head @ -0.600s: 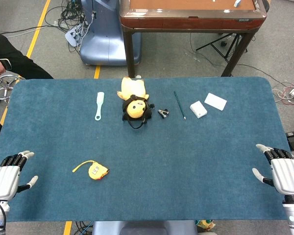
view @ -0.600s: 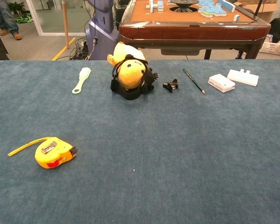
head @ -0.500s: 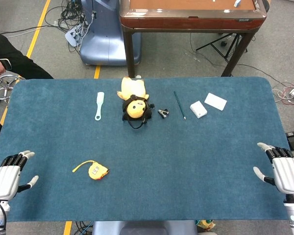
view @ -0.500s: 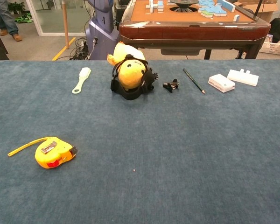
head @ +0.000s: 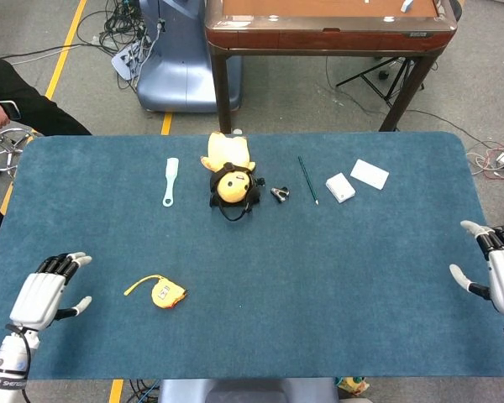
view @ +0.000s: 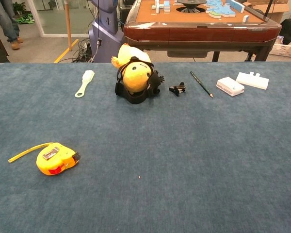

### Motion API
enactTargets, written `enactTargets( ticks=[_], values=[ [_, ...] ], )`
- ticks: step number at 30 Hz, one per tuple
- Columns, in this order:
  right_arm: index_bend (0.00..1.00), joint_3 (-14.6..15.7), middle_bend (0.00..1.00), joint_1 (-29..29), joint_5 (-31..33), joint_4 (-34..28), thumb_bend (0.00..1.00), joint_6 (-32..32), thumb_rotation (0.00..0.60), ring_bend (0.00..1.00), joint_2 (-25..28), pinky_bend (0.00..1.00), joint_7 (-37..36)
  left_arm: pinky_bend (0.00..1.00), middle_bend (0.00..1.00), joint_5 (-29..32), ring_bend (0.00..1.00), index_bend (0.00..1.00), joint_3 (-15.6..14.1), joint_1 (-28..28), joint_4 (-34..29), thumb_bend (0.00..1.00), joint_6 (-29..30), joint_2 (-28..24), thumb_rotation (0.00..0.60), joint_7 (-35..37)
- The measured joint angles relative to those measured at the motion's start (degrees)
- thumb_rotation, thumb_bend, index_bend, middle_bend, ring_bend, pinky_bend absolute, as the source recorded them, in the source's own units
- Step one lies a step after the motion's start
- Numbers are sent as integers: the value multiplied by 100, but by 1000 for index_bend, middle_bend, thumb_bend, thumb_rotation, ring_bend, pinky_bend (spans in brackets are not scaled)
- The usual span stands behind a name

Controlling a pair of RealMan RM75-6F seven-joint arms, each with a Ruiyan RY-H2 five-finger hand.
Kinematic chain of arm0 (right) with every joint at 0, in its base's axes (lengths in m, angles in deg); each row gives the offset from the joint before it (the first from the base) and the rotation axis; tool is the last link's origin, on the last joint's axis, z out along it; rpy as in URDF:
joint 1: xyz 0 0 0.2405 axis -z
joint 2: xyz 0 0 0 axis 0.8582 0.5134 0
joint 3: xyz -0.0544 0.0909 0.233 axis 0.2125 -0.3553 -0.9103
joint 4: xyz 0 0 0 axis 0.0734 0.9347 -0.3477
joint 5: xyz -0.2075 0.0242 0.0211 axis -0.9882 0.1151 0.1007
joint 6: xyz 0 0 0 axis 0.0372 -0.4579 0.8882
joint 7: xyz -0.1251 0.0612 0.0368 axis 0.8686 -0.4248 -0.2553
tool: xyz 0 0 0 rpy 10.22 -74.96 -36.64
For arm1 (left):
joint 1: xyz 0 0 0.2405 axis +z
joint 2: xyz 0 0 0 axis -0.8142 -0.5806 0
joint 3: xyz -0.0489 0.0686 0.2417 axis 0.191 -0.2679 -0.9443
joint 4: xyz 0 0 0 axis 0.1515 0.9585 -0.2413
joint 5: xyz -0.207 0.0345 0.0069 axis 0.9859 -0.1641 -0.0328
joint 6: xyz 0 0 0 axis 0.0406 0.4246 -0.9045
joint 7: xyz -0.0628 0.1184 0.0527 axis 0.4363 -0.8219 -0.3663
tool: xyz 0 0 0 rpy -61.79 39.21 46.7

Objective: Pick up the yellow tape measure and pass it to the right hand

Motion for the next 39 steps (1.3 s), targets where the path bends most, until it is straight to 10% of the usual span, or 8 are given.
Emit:
enactTargets(
  ticks=[17,39],
  values=[
    [237,65,340,-19,114,-34,299,122,600,310,31,291,6,142,120,-120,108,151,-108,-1557,133,201,-2230,384,600,-282],
    [237,172,340,92,113,-46,298,47,600,310,15,291,-5,143,128,-344,121,202,-451,-2098,676,201,-2496,857,600,-163]
  ],
)
